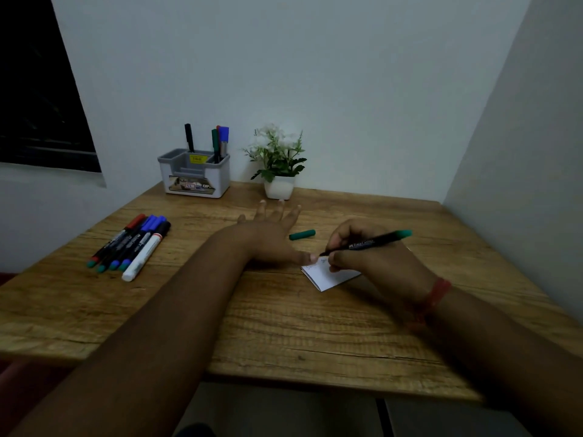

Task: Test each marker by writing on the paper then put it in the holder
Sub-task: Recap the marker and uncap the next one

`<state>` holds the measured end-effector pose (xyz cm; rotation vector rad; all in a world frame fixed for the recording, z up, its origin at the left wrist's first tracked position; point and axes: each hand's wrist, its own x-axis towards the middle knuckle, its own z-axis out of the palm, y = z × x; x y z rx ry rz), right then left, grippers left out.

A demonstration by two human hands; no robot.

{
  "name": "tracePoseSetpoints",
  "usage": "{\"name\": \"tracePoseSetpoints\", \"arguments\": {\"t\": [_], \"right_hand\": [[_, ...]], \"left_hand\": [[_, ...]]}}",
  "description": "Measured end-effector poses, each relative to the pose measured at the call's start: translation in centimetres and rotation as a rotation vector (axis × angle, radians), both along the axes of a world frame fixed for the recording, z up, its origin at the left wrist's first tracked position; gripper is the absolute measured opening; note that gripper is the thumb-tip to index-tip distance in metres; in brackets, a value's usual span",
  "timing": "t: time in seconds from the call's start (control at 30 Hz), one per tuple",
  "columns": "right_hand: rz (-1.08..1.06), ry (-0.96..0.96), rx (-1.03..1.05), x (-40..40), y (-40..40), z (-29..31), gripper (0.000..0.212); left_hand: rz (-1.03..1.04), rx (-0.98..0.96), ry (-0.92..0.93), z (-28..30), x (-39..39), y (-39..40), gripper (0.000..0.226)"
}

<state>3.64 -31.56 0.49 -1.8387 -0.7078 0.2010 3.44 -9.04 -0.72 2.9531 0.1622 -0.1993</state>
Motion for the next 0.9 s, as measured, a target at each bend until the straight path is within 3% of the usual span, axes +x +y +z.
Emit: {"name": "tracePoseSetpoints", "arguments": {"t": [0.17, 0.9], "right_hand": [[-0.024, -0.085, -0.157, 0.1, 0.2, -1.1, 0.004], [-0.030, -0.123, -0.201, 0.3, 0.6, -1.6, 0.007]], "left_hand": [[-0.016, 0.032, 0.016, -0.1, -0.1, -0.3, 0.123], [0.016, 0.030, 0.052, 0.0, 0.0, -0.3, 0.122]]}}
